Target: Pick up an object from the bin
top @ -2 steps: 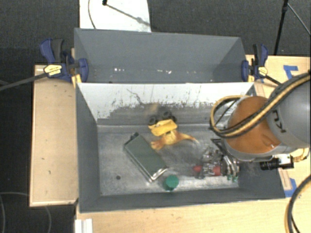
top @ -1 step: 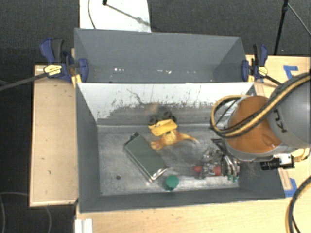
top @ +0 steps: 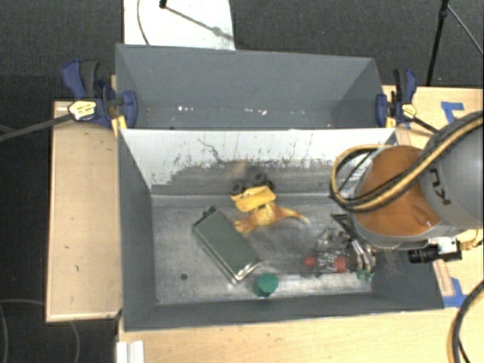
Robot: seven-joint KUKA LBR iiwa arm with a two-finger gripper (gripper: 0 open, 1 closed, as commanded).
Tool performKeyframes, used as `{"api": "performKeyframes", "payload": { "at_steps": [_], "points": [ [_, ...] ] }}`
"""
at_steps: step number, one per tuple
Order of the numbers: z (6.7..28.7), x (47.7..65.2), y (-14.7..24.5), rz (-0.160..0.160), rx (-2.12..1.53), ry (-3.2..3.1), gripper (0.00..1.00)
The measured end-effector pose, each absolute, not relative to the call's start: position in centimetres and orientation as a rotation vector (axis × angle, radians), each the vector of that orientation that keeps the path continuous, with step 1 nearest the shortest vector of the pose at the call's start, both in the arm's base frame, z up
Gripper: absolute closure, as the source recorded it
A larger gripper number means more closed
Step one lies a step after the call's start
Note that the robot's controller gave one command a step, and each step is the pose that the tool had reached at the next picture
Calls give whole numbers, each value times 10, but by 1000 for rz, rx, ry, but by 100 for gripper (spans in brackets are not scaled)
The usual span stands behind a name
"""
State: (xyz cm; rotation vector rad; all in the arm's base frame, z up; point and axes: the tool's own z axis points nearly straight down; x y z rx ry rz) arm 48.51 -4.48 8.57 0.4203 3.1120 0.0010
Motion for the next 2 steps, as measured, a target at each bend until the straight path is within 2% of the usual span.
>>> {"api": "performKeyframes", "payload": {
  "at_steps": [2],
  "points": [
    [95,485,-45,1,417,3113,100]
  ]
}}
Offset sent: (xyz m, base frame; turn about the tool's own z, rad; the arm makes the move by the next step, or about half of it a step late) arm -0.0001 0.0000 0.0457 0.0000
